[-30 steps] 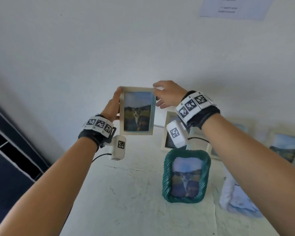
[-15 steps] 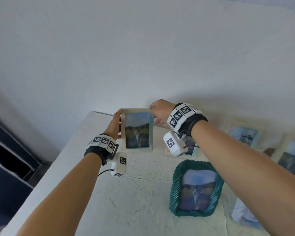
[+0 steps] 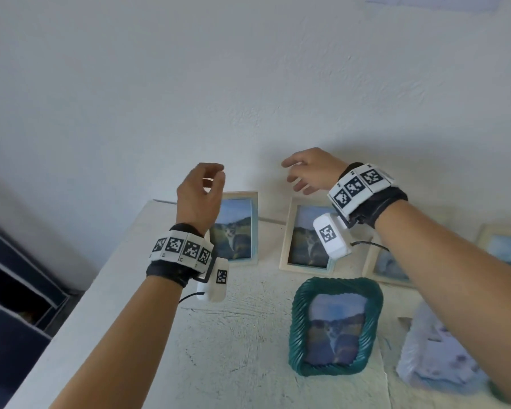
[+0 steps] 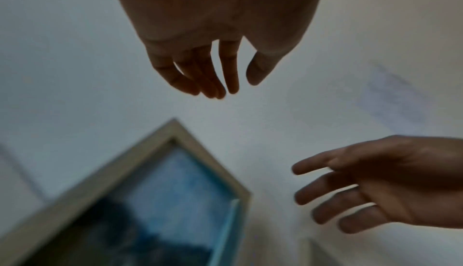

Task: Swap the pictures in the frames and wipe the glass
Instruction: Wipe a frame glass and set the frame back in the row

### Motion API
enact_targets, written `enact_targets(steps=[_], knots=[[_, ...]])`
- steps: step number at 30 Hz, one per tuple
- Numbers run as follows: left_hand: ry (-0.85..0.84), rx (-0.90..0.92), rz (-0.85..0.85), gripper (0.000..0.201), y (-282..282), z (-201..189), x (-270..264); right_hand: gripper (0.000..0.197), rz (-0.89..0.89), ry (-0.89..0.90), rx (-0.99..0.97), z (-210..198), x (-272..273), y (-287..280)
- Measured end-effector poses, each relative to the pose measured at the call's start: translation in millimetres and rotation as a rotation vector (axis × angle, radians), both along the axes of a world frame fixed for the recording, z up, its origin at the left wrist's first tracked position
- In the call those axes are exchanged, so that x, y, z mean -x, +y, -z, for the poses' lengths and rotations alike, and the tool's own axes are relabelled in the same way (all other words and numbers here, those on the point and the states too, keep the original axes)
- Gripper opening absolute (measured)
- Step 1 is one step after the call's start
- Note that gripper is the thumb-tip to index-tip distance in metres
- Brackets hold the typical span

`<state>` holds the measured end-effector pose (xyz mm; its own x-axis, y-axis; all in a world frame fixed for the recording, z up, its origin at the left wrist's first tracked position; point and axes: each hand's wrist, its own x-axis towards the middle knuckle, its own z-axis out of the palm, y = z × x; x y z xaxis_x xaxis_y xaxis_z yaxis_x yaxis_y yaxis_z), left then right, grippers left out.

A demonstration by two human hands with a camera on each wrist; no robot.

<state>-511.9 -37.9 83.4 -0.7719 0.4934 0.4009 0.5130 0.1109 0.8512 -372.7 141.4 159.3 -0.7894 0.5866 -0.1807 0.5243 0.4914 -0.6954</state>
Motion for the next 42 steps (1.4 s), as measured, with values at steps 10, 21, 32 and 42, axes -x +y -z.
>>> enact_targets(steps=[10,21,32,42], knots=[[-0.004,0.649,0.410,0.049,90.0,7.8,-54.9,0.031,0.094,-0.264,-0.275,12.3,-76.7,51.3],[0.033,0.706,0.405,0.020,107.8,8.0,-63.5,0.025,0.158,-0.241,-0.047,40.4,-88.2,58.9],[0.073,0.334,0.427,0.019,89.7,-85.4,-100.0,0.020,0.318,0.318,-0.014,-39.4,-156.3,43.2],[-0.069,0.060,0.567,0.022,33.2,-121.4,-232.6,0.040,0.164,0.782,0.260,-22.3,-311.2,-29.6]])
